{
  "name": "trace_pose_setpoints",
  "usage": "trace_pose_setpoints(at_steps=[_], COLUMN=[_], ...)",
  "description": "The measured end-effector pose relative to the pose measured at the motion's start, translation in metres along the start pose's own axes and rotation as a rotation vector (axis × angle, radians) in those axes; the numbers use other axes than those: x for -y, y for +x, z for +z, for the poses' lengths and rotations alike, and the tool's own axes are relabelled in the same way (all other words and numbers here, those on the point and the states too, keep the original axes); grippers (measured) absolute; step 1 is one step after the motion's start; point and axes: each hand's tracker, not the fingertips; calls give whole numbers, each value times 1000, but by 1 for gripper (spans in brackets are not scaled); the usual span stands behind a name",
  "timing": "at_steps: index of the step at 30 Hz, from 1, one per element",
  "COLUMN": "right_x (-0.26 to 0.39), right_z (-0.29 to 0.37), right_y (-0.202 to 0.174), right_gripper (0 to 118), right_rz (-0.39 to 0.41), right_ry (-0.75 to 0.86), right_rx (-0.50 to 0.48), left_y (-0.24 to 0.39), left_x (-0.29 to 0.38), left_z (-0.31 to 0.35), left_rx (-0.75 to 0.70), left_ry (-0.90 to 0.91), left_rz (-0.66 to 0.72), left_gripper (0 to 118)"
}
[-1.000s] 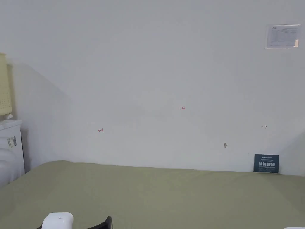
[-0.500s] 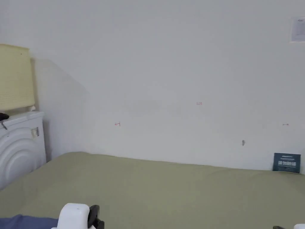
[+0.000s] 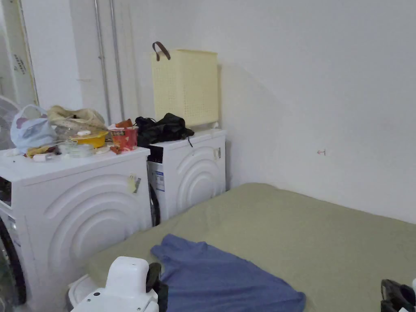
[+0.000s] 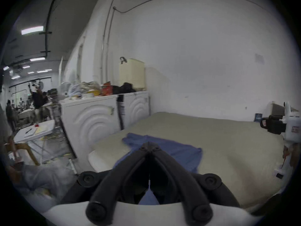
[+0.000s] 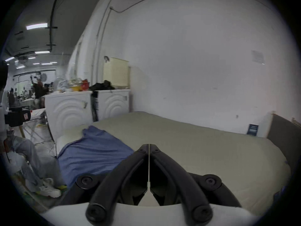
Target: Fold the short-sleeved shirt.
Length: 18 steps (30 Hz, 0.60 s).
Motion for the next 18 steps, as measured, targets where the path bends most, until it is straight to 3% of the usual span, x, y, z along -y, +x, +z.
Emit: trace_pose_setpoints(at_steps=[3, 7, 10, 14, 18], right_x=[2, 4, 7, 12, 23], right_z=[-14, -27, -38, -56, -80], right_y=[-17, -19, -8, 13, 36], right_gripper=[2, 2, 2, 2, 2], right_rz=[9, 29, 54, 42, 44], right_ry=[-27, -28, -36, -80, -148], right_rx=[-57, -56, -26, 34, 90], left_y=[-19, -17, -2, 33, 101], left_x=[5, -5, -32, -69, -83], left_z=[-5, -37, -91, -210, -332], left_rx=[6, 33, 157, 316, 398], left_ry=[-32, -59, -124, -394, -802], left_rz=[13, -5, -14, -61, -321], left_gripper=[0, 0, 0, 0, 0])
